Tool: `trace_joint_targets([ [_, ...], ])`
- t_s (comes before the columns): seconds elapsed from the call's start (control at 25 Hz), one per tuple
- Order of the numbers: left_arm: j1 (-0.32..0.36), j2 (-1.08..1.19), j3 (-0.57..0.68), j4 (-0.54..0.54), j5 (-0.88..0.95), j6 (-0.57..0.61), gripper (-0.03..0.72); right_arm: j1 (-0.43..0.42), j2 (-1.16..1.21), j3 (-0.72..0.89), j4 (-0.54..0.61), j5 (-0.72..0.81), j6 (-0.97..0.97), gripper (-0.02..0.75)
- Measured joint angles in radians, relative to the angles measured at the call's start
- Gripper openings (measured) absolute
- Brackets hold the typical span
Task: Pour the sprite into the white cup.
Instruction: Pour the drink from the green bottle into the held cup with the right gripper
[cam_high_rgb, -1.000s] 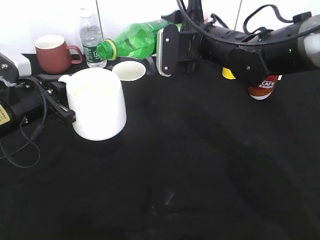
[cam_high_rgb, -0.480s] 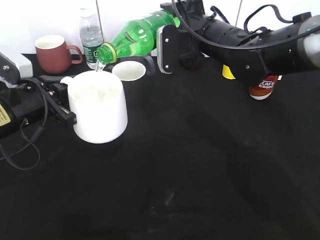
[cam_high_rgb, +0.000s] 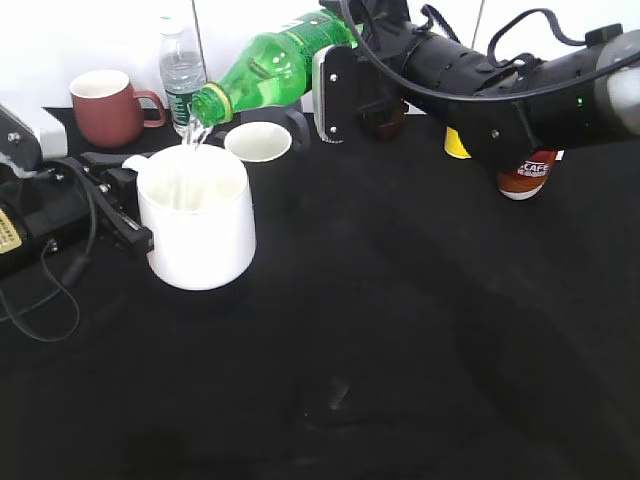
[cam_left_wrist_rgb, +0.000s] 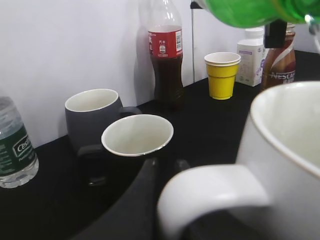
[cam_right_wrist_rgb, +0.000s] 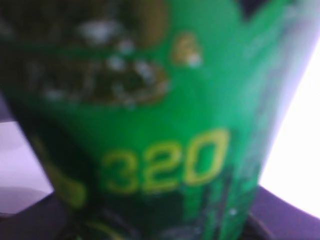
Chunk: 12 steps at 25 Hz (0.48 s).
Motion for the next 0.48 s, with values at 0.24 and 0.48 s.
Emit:
trace_joint_targets([
  [0.24, 0.000, 0.000, 0.000, 0.002, 0.006, 0.000, 0.065, 0.000, 0.000, 0.000, 0.002, 0.000, -0.001, 0.377],
  [0.48, 0.000, 0.000, 0.000, 0.001, 0.007, 0.000, 0.065, 0.000, 0.000, 0.000, 0.003, -0.003, -0.001, 0.377],
])
